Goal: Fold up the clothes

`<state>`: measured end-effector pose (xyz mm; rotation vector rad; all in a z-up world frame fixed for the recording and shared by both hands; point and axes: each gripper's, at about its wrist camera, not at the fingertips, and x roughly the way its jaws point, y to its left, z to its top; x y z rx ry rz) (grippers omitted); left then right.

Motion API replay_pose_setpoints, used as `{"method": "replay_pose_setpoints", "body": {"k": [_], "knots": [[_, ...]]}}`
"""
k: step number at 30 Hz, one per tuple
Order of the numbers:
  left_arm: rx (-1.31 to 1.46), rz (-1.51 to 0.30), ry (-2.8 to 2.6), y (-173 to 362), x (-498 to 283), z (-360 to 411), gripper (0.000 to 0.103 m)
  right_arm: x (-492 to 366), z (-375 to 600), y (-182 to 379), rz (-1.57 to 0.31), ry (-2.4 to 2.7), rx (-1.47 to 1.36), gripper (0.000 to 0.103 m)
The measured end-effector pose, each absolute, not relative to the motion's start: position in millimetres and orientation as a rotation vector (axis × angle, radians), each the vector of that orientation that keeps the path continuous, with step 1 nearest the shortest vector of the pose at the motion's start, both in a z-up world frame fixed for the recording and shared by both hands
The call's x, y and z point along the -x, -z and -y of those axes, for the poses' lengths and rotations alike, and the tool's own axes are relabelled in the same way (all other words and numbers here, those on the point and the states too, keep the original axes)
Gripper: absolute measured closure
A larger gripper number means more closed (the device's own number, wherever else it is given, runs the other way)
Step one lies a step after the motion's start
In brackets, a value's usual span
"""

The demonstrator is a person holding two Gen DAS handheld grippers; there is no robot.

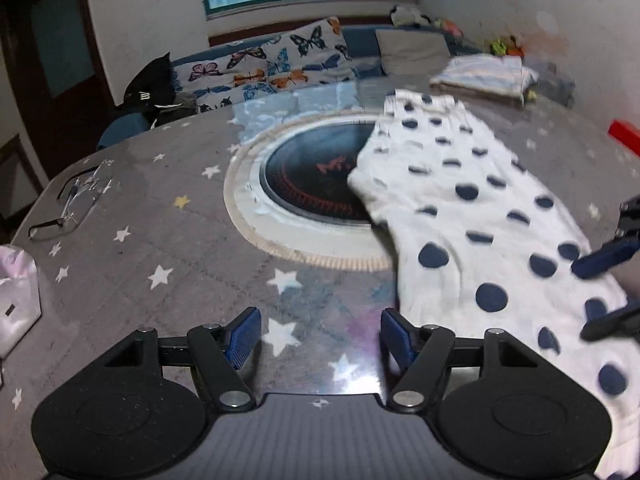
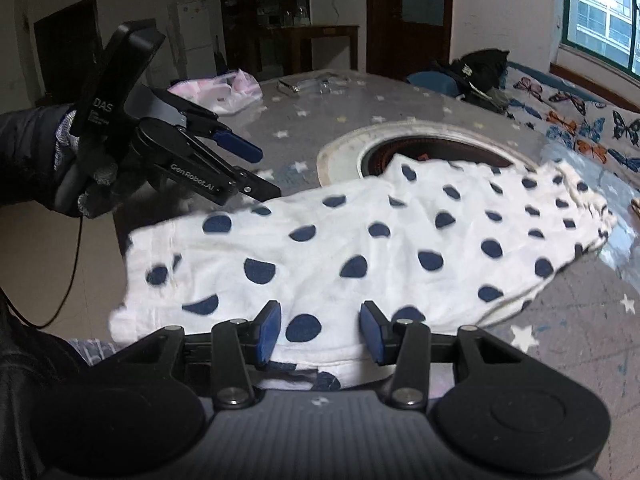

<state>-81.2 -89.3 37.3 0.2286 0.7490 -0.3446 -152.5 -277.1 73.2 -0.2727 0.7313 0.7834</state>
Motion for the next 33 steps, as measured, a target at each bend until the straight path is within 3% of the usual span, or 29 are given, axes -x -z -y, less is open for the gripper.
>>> {"method": "replay_pose_setpoints", "body": {"k": [10,20,33], "knots": [[-0.246,-0.73,0.418,-38.9,69.9,125.0,0.034,135.4,272.4,-72.1,-0.735,-0.761,0.265,0.058],[-0.276,-0.766,0.343,-35.5,54.4,107.8,0.033,125.4,287.7,-75.1,-0.779,-0.788,0.191,0.058],[-0.18,-0.743,0.506,-56.8,34.9,161.8,0.03,6.5,366.4,-93.2,-0.745,-0.398,-0.045,0.057]]}}
